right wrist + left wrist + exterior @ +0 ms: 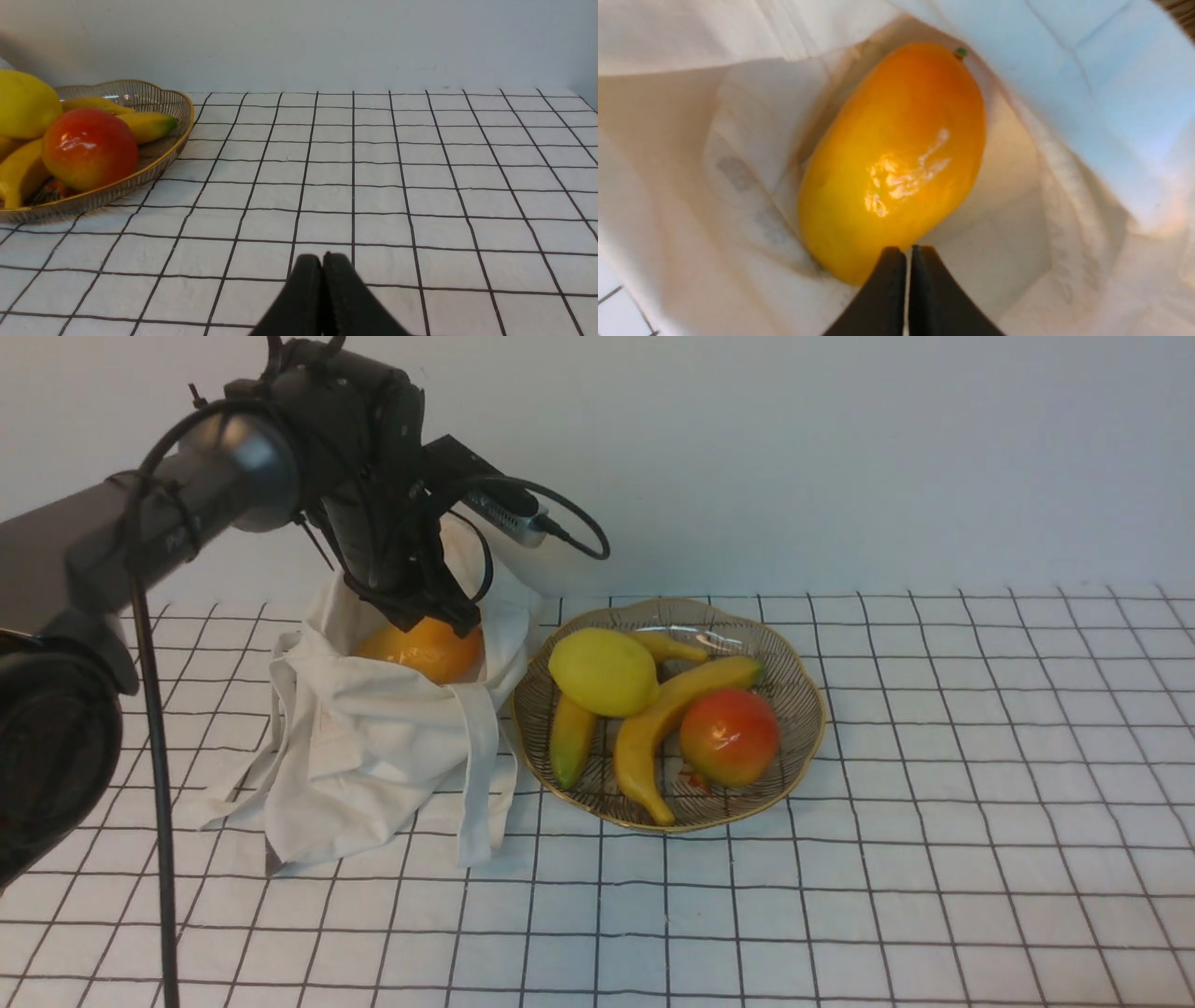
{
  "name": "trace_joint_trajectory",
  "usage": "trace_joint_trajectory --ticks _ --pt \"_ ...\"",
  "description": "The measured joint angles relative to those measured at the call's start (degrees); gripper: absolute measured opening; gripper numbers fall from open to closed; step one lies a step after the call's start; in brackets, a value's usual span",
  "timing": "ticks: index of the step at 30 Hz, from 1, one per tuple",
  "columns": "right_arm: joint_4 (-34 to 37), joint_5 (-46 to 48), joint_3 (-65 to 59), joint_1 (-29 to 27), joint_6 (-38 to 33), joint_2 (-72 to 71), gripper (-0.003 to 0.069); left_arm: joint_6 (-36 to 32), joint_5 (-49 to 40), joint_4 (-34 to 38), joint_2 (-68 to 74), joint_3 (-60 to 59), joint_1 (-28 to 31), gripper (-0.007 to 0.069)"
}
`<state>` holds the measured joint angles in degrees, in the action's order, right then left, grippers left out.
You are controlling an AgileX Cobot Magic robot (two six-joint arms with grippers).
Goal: Take the fruit out of the bag on the white checkered tablecloth and place them on the plate.
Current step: 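Reach into the cloth bag and grasp the fruit inside with the left gripper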
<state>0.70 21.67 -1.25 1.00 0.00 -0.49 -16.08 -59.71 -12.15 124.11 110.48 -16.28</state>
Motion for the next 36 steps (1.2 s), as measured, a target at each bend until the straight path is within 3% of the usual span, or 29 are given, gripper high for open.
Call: trace_joint_trajectory --ticks 7,11,15,21,26,33,36 --pt "0.0 0.0 0.0 0.0 0.0 0.0 -0.0016 0.9 0.4 0.2 0.3 0.0 0.0 -0.0003" --pt "0.0 0.0 0.0 0.0 0.0 0.0 -0.0016 4.2 2.6 0.2 0.4 0.0 0.0 0.0057" --pt "0.0 0.0 0.0 0.0 0.0 0.0 -0.0016 6.0 5.3 0.1 0.9 0.0 0.0 0.0181" --pt "0.0 0.0 0.0 0.0 0.0 0.0 -0.0016 6.7 6.1 -0.1 3.7 0.0 0.0 0.0485" --pt "0.0 0.0 0.0 0.0 0.0 0.0 -0.0016 6.9 7.0 -1.2 6.5 0.0 0.0 0.0661" --pt "0.0 0.0 0.0 0.0 0.0 0.0 -0.0016 6.9 9.2 -3.3 9.2 0.1 0.0 0.0683" --pt "0.0 0.0 0.0 0.0 0.0 0.0 -0.0016 6.9 8.9 -3.3 10.7 0.0 0.0 0.0652"
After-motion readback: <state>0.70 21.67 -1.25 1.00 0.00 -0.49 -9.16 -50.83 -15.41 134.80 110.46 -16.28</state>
